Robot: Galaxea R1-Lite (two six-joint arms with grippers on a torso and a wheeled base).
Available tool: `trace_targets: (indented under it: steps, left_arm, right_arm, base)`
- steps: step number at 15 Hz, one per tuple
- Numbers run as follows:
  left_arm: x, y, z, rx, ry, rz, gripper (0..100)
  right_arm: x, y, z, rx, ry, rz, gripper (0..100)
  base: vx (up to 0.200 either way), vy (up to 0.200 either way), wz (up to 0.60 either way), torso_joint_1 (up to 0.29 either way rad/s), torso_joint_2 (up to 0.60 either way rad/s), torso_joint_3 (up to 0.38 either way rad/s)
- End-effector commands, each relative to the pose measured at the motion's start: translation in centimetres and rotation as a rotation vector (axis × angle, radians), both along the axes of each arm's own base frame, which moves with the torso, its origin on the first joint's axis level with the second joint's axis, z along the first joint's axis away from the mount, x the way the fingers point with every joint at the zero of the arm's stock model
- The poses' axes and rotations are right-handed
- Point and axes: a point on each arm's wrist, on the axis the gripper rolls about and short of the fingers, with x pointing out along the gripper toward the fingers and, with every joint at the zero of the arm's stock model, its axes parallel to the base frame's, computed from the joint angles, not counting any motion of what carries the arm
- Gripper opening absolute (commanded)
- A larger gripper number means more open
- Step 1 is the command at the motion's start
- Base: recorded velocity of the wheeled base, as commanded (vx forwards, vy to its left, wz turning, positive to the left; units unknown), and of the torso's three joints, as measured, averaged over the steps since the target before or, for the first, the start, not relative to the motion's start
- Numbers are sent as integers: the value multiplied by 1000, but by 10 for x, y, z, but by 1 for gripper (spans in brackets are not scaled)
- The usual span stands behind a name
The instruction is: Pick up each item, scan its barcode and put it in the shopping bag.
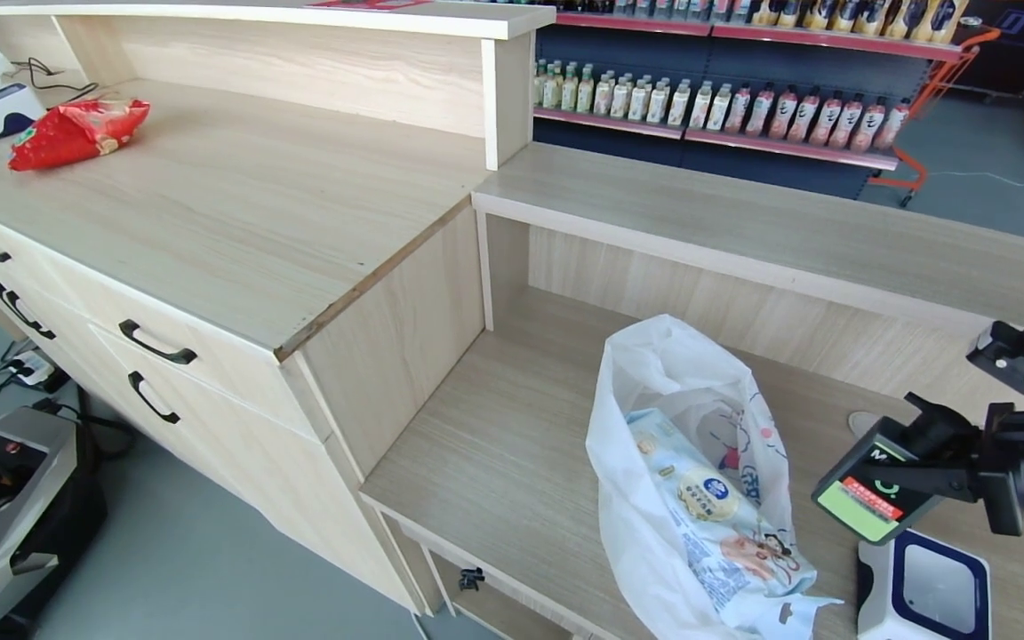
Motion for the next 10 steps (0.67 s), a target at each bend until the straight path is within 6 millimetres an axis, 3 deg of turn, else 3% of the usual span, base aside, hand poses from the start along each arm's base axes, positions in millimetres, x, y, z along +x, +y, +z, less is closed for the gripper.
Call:
trace_targets:
  steps: [1,6,10]
  left_arm:
    - [0,0,0,0,-1,0,100]
    - [0,0,0,0,-1,2,100]
    - [0,0,0,0,1,0,100]
  right_arm:
    - [14,-5,-14,9,36,-5,0]
    - [43,-11,-38,58,-6,41,0]
    - [47,-2,-42,93,0,104,0]
  base:
    - [0,0,0,0,0,0]
    - [0,0,0,0,0,0]
    - [0,0,0,0,0,0]
